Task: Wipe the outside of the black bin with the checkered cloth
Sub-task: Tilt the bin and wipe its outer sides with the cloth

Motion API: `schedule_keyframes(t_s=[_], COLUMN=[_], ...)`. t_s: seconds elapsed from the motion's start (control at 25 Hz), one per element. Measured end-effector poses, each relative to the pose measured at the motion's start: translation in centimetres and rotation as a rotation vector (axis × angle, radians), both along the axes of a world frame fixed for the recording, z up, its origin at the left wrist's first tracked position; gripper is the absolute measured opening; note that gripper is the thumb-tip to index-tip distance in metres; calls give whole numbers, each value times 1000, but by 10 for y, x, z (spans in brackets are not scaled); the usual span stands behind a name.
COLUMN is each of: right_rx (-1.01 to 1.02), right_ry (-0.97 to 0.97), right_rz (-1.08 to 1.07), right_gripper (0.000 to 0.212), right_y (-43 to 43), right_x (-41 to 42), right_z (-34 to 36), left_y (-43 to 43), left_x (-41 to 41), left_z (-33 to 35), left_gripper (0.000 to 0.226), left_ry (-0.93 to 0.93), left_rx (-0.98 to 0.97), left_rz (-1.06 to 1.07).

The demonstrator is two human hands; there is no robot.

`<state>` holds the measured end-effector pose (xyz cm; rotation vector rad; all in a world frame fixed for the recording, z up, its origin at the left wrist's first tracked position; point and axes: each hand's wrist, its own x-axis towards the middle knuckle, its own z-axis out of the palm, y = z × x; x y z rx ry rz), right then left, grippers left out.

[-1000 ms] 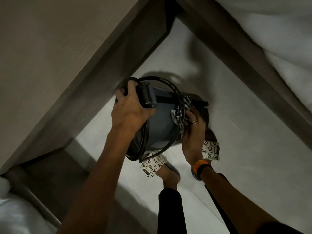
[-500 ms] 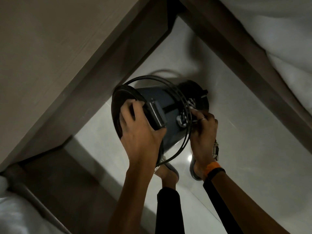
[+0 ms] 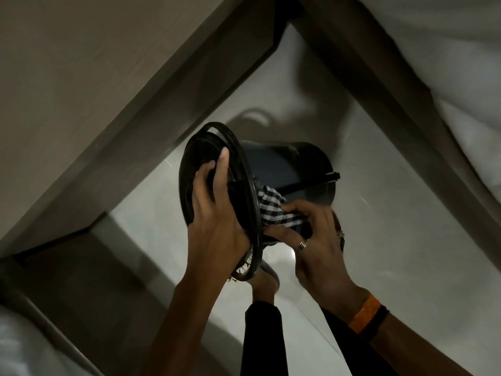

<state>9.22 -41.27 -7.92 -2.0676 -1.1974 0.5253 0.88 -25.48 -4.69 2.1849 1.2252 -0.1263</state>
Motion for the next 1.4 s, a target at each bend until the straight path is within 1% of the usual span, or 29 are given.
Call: schedule_keyframes(t_s=[0.08,0.12,0.16,0.24,0.28,0.32,0.4,0.44,0.52,0.6,0.64,0.68,0.76,0.8,0.84,0.88,0.92,0.96,1.0,1.04,1.08,1.12,1.16,1.2,1.24,1.28,1.32,1.36,1.4], right_rx=[-76,-124,-206,-300,-344,-367,-419,-477,-417,-206,-135,-103,-142,-198,-270,-357,-467,-522,-508,-418,-300,-218,-166,-172,-253,-384,-508,-557,-514], right_ry=[-40,8,-7,-2,1,116,328,403,366,309,318,330,235,195,185,187,215,259,309,339,338,312,275,261,274,297,331,361,412], right_rz=[37,39,83,133,127,13,-288,-392,-465,-407,-311,-181,50,53,-20,-125,-242,-319,-339,-283,-142,33,146,133,-9,-186,-312,-333,-300], right_gripper=[31,32,36,62,73,71,52,48,46,40,40,42,43,42,40,38,37,37,38,40,43,45,44,43,41,39,39,39,38], right_y=[3,-1,-2,2,2,3,-2,-5,-12,3,16,30,52,59,63,62,57,54,54,57,58,56,51,51,50,50,47,44,45], right_x=[5,6,8,8,8,12,27,35,49,48,41,31,17,24,37,54,67,68,60,40,14,-8,-14,-4,15,39,59,67,64], right_z=[-4,-6,-8,-13,-18,-24,-44,-50,-52,-48,-43,-43,-53,-63,-75,-88,-97,-101,-96,-87,-77,-69,-72,-79,-92,-102,-112,-116,-114], left_y=[2,5,11,15,15,17,21,22,20,12,4,-5,-22,-28,-34,-40,-45,-51,-57,-63,-66,-69,-71,-77,-82,-87,-90,-96,-99], left_x=[-4,-5,-6,-4,-4,-4,-9,-13,-22,-29,-30,-33,-41,-47,-53,-60,-66,-69,-69,-70,-70,-74,-75,-84,-95,-101,-102,-106,-106], left_z=[-2,-2,-2,-4,-6,-6,-7,-8,-9,-10,-10,-10,-8,-7,-6,-7,-6,-6,-7,-11,-11,-10,-6,-8,-6,-4,1,2,3], left_gripper=[94,94,90,79,75,72,66,64,61,62,63,66,65,57,45,30,14,7,19,26,22,9,14,26,21,18,35,46,54], left_ry=[44,86,113,139,130,110,73,68,68,78,96,107,92,78,55,18,27,39,43,30,52,65,62,20,-1,-23,6,21,41], left_rx=[-1,20,21,36,40,18,1,-3,-10,31,35,34,39,53,61,77,94,95,81,66,35,21,24,5,-16,-31,-28,-29,-31], left_rz=[-138,-224,-287,-328,-306,-261,-152,-117,-85,-115,-145,-177,-216,-242,-271,-319,-356,-384,-392,-382,-358,-352,-340,-343,-400,-450,-491,-508,-494])
